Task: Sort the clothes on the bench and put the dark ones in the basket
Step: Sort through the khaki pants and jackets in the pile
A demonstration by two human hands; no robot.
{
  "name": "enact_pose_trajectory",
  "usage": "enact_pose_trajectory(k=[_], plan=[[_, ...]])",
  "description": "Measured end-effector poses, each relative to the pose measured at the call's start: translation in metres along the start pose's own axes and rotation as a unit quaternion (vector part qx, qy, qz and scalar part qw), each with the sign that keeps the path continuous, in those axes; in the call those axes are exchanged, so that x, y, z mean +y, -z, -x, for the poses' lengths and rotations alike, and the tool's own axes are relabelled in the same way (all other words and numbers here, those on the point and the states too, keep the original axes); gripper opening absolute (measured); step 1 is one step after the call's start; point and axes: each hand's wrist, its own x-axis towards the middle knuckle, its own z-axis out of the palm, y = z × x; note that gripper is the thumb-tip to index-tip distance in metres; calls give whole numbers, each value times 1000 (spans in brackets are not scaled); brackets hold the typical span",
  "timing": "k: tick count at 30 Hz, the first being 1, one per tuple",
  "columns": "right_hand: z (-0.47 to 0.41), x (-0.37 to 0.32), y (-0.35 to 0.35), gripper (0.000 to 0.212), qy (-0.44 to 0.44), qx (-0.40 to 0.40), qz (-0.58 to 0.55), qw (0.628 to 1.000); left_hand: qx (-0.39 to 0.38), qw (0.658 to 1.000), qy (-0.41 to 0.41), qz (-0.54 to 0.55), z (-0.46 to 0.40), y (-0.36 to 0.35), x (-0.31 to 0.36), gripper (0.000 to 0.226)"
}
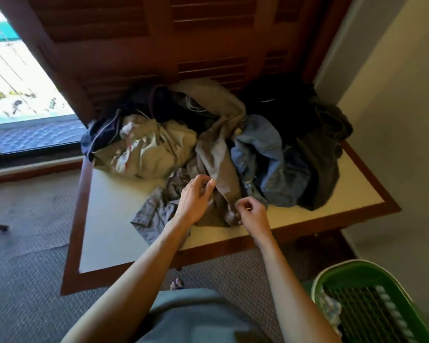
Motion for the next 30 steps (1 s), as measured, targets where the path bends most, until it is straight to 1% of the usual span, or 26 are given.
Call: enact_pose_trajectory(k=[3,6,11,14,17,19,21,23,25,26,28,29,30], plan=[[-17,-26,-46,13,24,-31,13,999,18,1000,0,8,-23,34,-27,31],[-34,-51,-91,11,56,-27,40,997,45,999,10,14,-36,65,-57,28],[-64,-87,-158,9,82,-41,72,993,79,995,59,34,-49,100,-96,25],[-81,-97,-183,5,102,-53,103,988,112,989,84,50,-60,110,-111,24],[-102,-111,-192,5,94,-80,136,983,131,987,82,45,-74,121,-119,23],[-121,-121,-198,12,97,-95,122,983,134,988,71,42,-85,130,-128,23],[-142,-133,-208,18,117,-84,109,984,144,987,69,33,-98,140,-137,32],[-166,-141,-221,32,140,-46,114,982,141,984,105,1,-112,147,-146,49],[-189,-149,-231,56,143,-28,122,982,119,978,170,-28,-128,151,-150,64],[-202,-152,-236,70,124,-32,129,983,110,973,200,-25,-136,152,-153,70],[-222,-154,-245,93,59,-61,147,986,98,964,245,-7,-151,153,-158,82],[-228,-152,-250,100,30,-87,153,984,82,962,261,-16,-156,153,-162,86],[-232,-146,-257,104,16,-116,156,981,57,961,268,-50,-161,150,-167,86]])
